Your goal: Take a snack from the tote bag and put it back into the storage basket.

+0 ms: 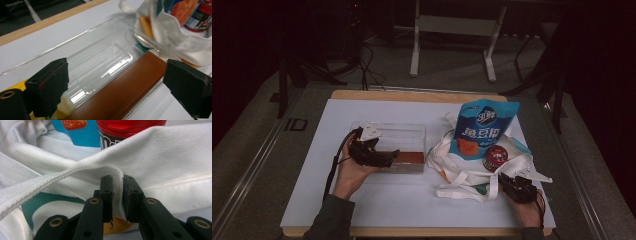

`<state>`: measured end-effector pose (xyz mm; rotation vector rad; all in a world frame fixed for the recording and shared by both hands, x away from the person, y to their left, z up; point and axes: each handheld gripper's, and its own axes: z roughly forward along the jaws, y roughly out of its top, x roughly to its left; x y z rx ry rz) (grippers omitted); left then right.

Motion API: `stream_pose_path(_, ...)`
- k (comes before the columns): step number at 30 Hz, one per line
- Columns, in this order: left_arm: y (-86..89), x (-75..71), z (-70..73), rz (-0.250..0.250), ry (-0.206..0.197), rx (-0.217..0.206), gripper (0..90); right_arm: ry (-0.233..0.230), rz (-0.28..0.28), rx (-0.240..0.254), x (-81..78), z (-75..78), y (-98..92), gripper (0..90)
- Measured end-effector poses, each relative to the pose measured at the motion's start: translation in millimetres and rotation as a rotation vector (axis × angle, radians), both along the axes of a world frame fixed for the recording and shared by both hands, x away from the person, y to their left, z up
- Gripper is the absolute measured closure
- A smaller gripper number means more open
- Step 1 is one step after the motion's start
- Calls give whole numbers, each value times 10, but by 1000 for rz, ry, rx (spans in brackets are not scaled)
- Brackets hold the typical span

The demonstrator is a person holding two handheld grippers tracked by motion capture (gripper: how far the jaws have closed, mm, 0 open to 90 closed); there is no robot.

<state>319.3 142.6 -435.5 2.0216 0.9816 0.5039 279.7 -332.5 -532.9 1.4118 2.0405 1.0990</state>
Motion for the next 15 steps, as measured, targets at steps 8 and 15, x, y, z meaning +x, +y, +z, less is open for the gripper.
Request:
stream_pose_path(8, -115, -105, -67, -28, -13, -46, 210, 11, -1, -10, 10, 19, 10, 782)
stream_pose_path(15, -217, -180, -133, -80, -22, -56, 282, 17, -3, -19, 12, 39, 21, 770)
